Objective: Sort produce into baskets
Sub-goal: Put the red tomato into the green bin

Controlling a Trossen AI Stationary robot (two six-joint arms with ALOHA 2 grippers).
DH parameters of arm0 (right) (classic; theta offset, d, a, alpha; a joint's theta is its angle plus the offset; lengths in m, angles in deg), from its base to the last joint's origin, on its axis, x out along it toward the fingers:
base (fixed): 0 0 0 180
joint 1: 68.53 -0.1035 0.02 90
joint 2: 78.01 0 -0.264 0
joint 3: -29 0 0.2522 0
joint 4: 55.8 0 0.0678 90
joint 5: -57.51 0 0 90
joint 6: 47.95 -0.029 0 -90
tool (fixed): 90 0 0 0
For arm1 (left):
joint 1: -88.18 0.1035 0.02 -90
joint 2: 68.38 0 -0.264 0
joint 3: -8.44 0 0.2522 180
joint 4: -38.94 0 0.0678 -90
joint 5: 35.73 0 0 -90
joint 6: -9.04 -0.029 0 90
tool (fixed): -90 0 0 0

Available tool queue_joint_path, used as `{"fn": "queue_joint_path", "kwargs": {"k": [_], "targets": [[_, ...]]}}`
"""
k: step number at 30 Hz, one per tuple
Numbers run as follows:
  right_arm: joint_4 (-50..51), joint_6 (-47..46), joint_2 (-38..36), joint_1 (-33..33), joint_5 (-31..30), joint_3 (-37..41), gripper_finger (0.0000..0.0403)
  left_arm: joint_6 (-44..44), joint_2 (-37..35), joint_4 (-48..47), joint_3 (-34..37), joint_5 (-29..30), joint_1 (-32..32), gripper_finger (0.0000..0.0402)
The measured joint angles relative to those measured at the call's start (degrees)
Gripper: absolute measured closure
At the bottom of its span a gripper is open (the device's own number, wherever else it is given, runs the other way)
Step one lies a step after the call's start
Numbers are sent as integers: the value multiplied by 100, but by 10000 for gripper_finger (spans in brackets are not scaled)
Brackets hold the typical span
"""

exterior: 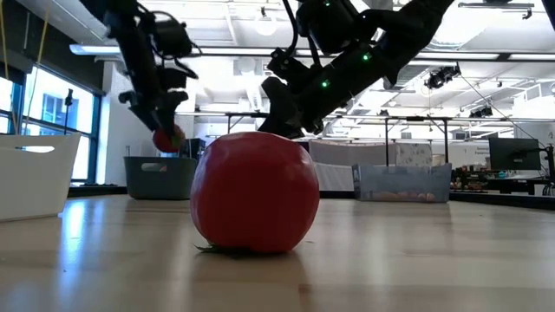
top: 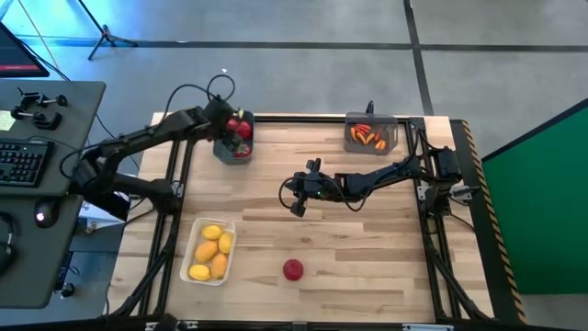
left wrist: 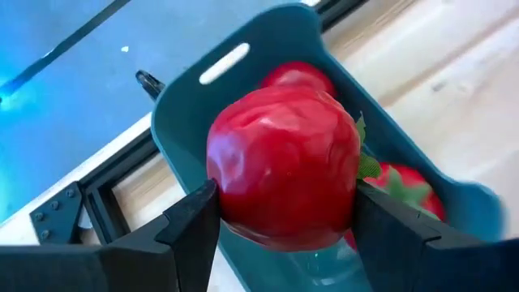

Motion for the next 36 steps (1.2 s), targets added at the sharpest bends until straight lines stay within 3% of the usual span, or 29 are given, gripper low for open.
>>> {"fn": "queue_joint_path", "kwargs": {"k": [8, 14, 24, 31, 36], "targets": [[2, -156, 0, 0, 0, 0, 402, -218, 690, 281, 0, -234, 631, 177], [6, -156, 0, 0, -2, 0, 402, -447, 889, 474, 0, -199, 716, 147], [24, -156, 0, 0, -2, 0, 402, -693, 887, 437, 0, -34, 716, 109], [27, -156, 0, 0, -4, 0, 402, -982, 759, 473, 4, 97, 655, 109], [87, -7, -65, -26, 102, 0, 402, -1011, 149, 1193, 493, 57, 347, 135]]}}
